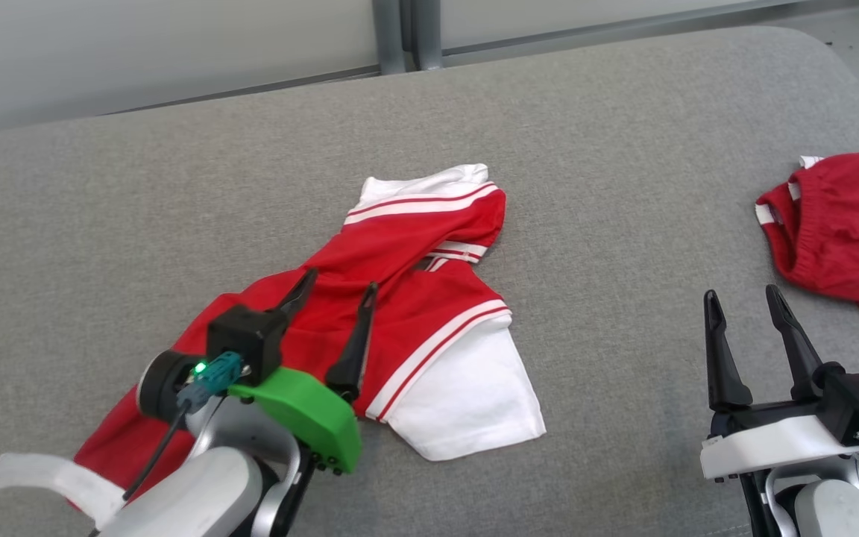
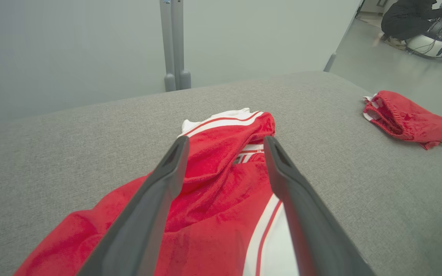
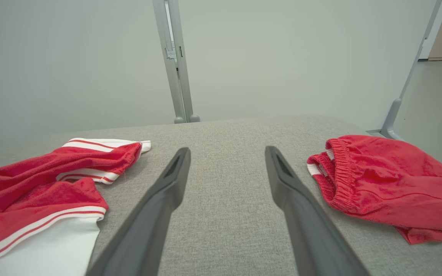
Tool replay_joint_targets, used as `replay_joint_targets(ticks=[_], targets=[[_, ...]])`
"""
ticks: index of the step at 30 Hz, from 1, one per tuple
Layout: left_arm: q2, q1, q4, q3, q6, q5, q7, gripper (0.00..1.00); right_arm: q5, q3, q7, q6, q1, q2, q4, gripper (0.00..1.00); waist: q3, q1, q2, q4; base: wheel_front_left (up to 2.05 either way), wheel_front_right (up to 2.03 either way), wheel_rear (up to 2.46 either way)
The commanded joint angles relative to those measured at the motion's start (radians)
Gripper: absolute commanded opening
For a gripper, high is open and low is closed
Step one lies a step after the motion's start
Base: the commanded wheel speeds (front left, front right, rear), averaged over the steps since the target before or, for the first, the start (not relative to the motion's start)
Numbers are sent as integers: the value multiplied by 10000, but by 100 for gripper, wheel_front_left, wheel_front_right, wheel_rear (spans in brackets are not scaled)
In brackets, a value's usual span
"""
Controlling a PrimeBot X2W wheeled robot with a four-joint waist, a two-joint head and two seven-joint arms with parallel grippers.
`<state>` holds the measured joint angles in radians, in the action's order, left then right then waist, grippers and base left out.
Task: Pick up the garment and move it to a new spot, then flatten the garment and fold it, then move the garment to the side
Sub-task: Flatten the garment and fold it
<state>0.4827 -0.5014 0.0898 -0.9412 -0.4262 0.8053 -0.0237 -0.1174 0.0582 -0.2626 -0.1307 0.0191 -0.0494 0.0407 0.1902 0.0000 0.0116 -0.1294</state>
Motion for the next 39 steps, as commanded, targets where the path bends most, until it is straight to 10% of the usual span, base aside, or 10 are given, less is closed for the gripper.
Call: replay_joint_targets(ticks=[1,19,39], targets=[[347,393,-34,149,-169,-71,-243,100,112,70,-28,-1,-172,-25,-140,100,-577,0,-116,629,0,0,0],[1526,2927,-1687,1405,367,636,-2286,100,426,133,-28,-1,-944,-25,-58,100,-1586,0,-116,1706,0,0,0],[136,5899,-2447,5751,3432,-2015,-2423,100,468,123,-28,-1,-1273,-26,344,100,-1895,0,-116,1972,0,0,0]])
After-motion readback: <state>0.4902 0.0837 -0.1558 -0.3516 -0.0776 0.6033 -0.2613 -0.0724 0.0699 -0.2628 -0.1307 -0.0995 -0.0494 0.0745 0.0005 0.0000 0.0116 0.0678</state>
